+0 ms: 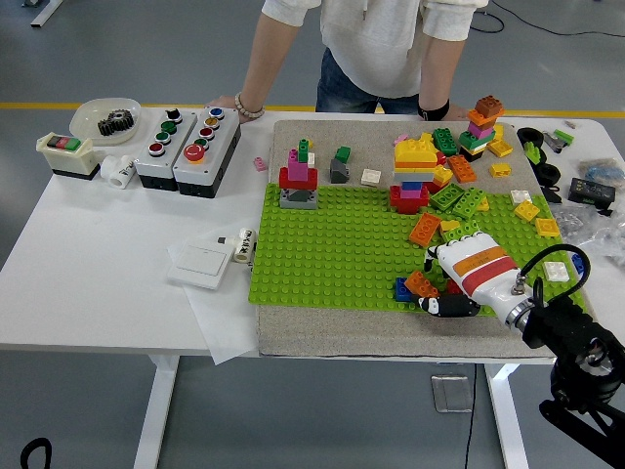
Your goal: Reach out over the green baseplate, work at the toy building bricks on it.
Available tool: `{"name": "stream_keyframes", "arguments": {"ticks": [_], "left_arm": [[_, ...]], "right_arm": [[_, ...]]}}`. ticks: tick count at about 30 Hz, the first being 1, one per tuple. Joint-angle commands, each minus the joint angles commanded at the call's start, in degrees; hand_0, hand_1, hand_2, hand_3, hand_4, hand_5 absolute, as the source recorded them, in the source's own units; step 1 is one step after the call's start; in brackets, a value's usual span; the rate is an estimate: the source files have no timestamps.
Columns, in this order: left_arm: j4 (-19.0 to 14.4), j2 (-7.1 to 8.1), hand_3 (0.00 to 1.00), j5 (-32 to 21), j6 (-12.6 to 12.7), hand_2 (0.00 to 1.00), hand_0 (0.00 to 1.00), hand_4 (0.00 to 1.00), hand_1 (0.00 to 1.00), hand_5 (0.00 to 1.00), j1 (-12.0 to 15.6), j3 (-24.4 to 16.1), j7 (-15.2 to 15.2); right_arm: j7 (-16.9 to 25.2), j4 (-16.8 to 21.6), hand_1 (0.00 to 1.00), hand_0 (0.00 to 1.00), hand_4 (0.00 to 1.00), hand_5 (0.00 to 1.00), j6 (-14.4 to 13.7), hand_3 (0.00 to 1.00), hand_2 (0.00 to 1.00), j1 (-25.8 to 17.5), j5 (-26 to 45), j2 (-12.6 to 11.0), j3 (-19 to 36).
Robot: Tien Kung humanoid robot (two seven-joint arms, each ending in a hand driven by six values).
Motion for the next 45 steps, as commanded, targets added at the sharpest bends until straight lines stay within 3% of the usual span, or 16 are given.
{"name": "stream_keyframes", "arguments": {"ticks": [45], "left_arm": [[0.0,0.06,0.613,-0.3,-0.2,0.700,0.610,0.666,0.643,0.662,-0.2,0.1,-0.1]], "right_arm": [[3.5,-1.3,0.212,0.188,0.739,0.613,-3.4,0.449,0.308,0.1,0.0,0.3,-0.4]]}}
